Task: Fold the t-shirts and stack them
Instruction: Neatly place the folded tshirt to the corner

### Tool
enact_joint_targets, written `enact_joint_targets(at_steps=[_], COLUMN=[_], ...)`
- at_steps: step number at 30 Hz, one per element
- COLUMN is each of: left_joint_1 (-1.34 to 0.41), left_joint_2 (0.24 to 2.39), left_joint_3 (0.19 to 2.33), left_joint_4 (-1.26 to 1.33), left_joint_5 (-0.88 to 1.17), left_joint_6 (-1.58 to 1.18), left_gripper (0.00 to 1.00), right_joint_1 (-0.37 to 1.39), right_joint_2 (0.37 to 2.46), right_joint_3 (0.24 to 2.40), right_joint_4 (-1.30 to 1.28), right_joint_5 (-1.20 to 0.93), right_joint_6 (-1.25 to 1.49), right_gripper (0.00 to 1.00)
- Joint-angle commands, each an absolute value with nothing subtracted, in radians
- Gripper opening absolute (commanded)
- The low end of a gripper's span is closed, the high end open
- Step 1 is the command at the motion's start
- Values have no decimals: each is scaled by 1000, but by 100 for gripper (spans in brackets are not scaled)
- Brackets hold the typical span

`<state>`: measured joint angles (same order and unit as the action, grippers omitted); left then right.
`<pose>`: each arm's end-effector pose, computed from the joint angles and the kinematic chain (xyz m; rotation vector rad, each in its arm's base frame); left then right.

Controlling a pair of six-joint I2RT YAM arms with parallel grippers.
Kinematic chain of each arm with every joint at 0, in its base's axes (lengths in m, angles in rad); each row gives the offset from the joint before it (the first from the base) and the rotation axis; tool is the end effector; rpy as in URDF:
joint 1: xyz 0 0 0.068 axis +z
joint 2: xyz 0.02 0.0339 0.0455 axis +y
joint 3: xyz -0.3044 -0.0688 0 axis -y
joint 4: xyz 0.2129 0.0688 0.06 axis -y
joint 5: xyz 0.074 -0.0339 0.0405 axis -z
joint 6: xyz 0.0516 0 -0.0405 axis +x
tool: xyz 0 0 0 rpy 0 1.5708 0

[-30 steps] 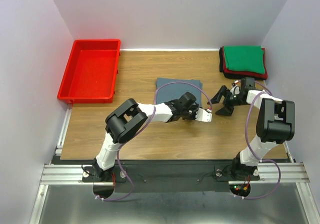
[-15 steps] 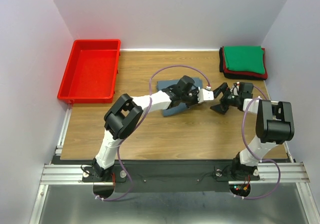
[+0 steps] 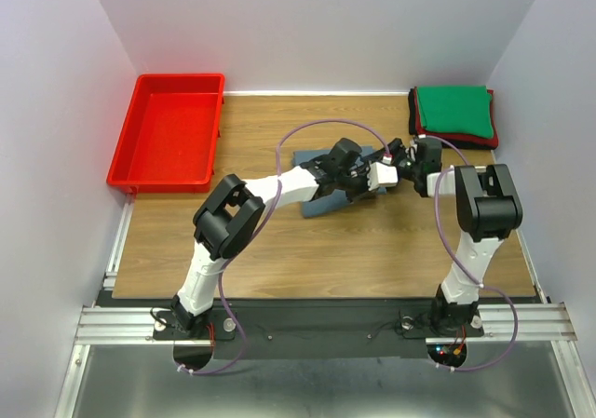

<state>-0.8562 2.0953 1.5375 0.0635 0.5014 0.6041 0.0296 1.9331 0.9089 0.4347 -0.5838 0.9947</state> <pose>0.3022 -0.3862 0.2586 1.5946 1.3132 -0.6721 0.3861 0.0399 0.1824 0.7330 2.1872 1.1928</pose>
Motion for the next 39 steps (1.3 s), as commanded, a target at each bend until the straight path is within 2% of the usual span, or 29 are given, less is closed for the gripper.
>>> enact_joint_targets(at_steps=[1,7,10,11,13,14,16,17,19,23,25,34,39], left_joint_1=[-835,-815,-807,-804,-799,-796,-781,-770,-735,-658,-623,-574,-572], left_joint_2=[2037,2054,2062,2065,2068,2069,2059,2049,2011,1936,1898,1786,1764], left_joint_3=[1591,1615,1628,1631,1637,1641,1649,1648,1634,1595,1571,1447,1419], left_joint_4=[66,51,52,51,52,51,38,35,32,2,-40,-117,-132], left_joint_5=[561,580,581,580,574,569,569,569,574,604,604,528,509], left_joint_6=[591,575,569,569,561,545,525,493,451,336,318,290,247], left_gripper=[0,0,0,0,0,6,22,39,52,58,66,69,69], right_joint_1=[57,83,90,97,101,101,101,103,103,101,100,54,29], right_joint_2=[2029,2077,2105,2111,2115,2115,2111,2109,2096,2082,2069,2108,2163], right_joint_3=[954,986,1000,1005,1031,1045,1133,1175,1268,1409,1449,1711,1859], right_joint_4=[466,483,483,485,483,473,412,314,215,71,26,-110,-164], right_joint_5=[-436,-393,-376,-377,-388,-408,-417,-419,-410,-356,-313,-192,-189], right_joint_6=[997,993,973,953,924,890,823,733,643,387,306,-52,-123], right_gripper=[76,66,54,40,23,10,1,1,1,0,0,1,1])
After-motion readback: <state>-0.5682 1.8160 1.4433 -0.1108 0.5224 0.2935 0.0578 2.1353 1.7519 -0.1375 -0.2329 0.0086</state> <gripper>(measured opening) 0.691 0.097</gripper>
